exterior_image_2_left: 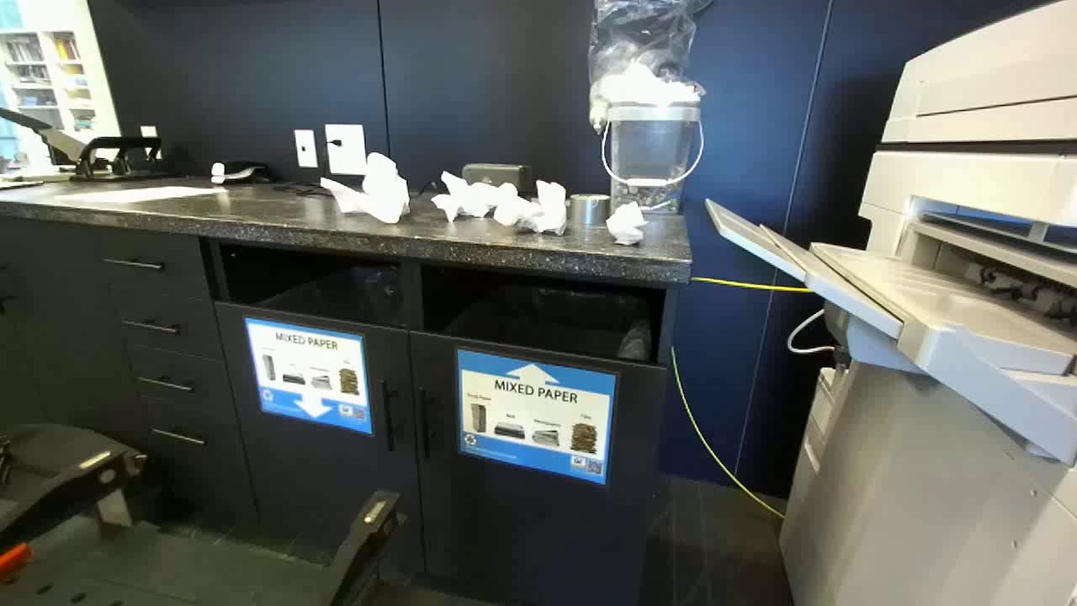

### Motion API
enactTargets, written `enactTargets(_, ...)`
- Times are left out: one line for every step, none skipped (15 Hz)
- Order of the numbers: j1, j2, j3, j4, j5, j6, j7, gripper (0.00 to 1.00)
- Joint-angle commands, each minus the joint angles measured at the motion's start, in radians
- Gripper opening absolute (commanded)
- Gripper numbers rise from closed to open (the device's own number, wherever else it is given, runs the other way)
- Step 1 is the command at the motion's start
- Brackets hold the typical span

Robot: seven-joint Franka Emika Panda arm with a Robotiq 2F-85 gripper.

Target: Place two crumpled papers inside the bin on the right

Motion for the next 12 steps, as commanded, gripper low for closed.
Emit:
enactTargets(-0.003, 0.0, 0.002, 0.006, 0.002, -0.002, -0.001, 1.0)
enactTargets(-0.003, -0.002, 0.002, 0.01, 0.002, -0.002, -0.001, 1.0)
enactTargets(-0.003, -0.005, 0.002, 0.012, 0.002, -0.002, -0.001, 1.0)
enactTargets(-0.003, -0.006, 0.002, 0.012, 0.002, -0.002, -0.001, 1.0)
enactTargets(-0.003, -0.006, 0.002, 0.012, 0.002, -0.002, -0.001, 1.0)
enactTargets(-0.003, -0.006, 0.002, 0.012, 0.002, -0.002, -0.001, 1.0)
enactTargets(-0.002, 0.006, 0.007, 0.001, -0.001, 0.028, -0.001, 1.0)
enactTargets(-0.004, 0.015, 0.012, -0.009, -0.004, 0.061, 0.004, 1.0)
enactTargets(-0.003, 0.025, 0.011, -0.02, -0.004, 0.099, 0.001, 1.0)
enactTargets(0.005, 0.042, 0.003, -0.028, 0.009, 0.138, -0.009, 1.0)
enactTargets(0.007, 0.062, -0.002, -0.037, 0.016, 0.182, -0.011, 1.0)
enactTargets(0.008, 0.084, -0.004, -0.044, 0.017, 0.222, -0.014, 1.0)
